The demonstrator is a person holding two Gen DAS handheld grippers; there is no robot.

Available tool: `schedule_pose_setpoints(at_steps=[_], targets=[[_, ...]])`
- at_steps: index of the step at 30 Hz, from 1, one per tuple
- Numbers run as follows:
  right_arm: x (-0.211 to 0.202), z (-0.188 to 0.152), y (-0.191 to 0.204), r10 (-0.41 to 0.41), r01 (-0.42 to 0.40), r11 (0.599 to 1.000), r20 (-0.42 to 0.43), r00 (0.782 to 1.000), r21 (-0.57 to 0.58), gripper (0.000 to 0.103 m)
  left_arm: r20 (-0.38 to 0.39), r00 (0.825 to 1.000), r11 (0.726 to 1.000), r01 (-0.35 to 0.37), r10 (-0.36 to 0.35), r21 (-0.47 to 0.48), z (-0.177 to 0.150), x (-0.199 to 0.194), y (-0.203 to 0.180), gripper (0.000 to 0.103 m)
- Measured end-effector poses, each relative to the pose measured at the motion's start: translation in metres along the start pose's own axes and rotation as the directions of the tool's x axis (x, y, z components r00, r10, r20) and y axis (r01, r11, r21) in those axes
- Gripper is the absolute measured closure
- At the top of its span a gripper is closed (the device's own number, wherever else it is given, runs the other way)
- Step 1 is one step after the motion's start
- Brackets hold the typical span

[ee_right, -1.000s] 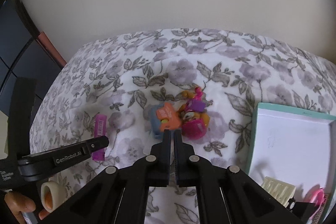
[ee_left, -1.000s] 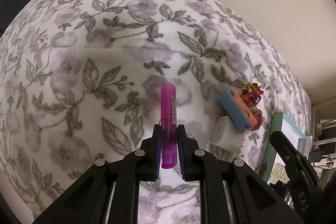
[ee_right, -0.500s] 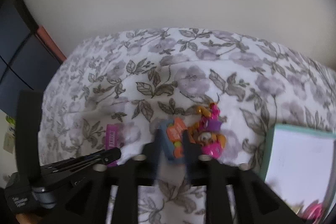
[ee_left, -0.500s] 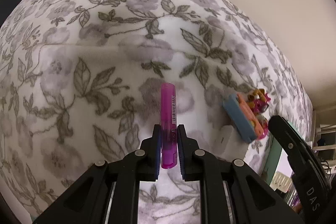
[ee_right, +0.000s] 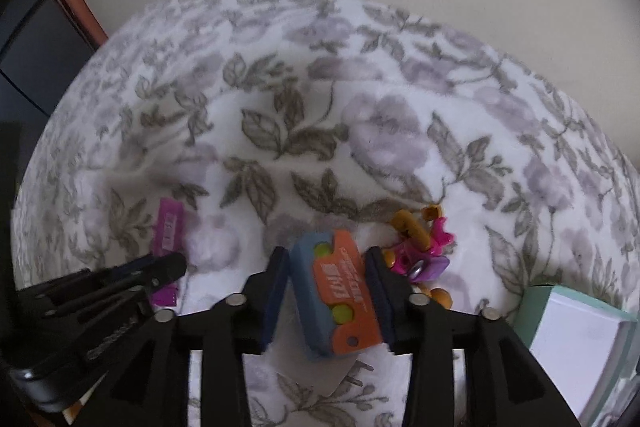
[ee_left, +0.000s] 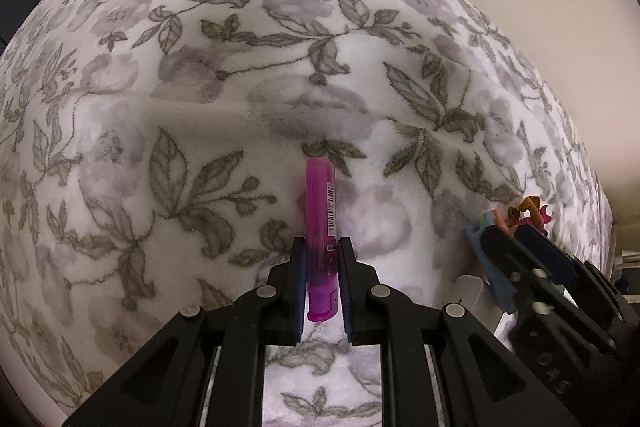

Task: Organize rigid objects
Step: 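Lift both held items and carry them over the tray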

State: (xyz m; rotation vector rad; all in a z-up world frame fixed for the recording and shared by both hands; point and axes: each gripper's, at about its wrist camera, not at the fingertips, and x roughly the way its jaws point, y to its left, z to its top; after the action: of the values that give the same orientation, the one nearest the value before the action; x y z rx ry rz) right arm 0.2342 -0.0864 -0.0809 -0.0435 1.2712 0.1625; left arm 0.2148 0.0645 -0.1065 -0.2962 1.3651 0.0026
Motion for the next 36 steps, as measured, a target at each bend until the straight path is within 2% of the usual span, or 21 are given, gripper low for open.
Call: schedule_pose_setpoints(at_steps=[5,12,15,19,26,36], targets=[[0.007,-0.002,-0.003,-0.011,0.011,1.000,-0.043,0.999,0.002,0.053,-0.010,1.000,1.000,0.009,-0.009,0.003,0.003,0.000,0.000,0.088],[0.014,-0.005,0.005,-0.095,0.092,0.995,-0.073,0.993,-0.038,0.053,-0.019,1.000,1.000,0.015,-0.015,0.014,0.002,0.004,-0.003,0.088],[0.018,-0.009,0.012,-0.141,0.137,0.989,-0.074,0.987,-0.057,0.056,-0.022,1.000,1.000,0.022,-0.022,0.013,0.002,0.005,-0.003,0.088],[0.017,-0.013,0.016,-0.160,0.155,0.986,-0.068,0.985,-0.068,0.060,-0.026,0.999,1.000,0.028,-0.027,0.015,0.002,0.006,-0.001,0.088],[0.006,-0.022,0.023,-0.161,0.160,0.985,-0.011,0.987,-0.058,0.060,-0.023,0.999,0.999,0.043,-0.043,0.012,0.003,0.002,0.000,0.088],[-0.042,-0.036,0.017,-0.104,0.102,0.995,0.123,0.987,0.022,0.061,0.056,0.995,0.996,0.078,-0.080,0.035,0.007,-0.031,-0.010,0.088]])
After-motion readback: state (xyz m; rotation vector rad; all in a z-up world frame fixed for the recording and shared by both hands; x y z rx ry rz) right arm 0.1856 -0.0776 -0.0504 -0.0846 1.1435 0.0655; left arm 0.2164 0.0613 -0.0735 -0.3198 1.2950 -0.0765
